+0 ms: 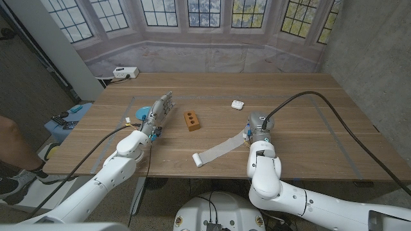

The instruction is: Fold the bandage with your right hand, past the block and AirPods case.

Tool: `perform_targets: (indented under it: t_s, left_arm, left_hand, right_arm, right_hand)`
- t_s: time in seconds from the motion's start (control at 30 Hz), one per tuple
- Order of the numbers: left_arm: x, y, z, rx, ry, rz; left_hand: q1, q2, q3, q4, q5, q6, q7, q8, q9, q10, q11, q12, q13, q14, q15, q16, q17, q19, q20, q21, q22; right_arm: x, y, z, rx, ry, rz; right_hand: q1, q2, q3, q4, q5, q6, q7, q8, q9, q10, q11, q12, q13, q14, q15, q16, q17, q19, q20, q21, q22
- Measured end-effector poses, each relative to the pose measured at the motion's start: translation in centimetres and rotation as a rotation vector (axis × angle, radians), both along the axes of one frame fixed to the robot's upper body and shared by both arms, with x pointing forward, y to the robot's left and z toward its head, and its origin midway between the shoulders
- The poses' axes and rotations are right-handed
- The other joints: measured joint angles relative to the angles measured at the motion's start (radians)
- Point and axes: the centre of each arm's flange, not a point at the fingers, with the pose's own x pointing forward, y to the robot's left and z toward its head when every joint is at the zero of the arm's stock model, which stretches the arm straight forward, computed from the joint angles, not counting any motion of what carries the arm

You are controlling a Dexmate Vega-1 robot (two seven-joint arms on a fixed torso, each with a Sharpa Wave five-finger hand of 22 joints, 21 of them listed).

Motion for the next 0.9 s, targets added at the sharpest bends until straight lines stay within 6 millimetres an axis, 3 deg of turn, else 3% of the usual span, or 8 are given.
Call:
perform_targets:
  t_s: [0.9]
  left_arm:
    - [0.2, 0.3, -0.3, -0.008, 0.001, -0.004]
  left_hand:
    - [-0.004, -0.004, 0.000, 0.000, 0.000, 0.000, 0.000, 0.000, 0.000, 0.004, 0.004, 0.000, 0.000, 0.000, 0.000, 0.000, 0.000, 0.000, 0.000, 0.000, 0.000]
  right_arm:
    - [-1.1, 3.5, 1.0, -0.023, 0.013, -0.026]
  right_hand:
    - [0.017, 0.006, -0.010, -0.001, 0.000, 0.011, 0.000, -0.003, 0.000, 0.014, 0.011, 0.000, -0.003, 0.005, -0.005, 0.002, 0.000, 0.000, 0.000, 0.000, 0.000]
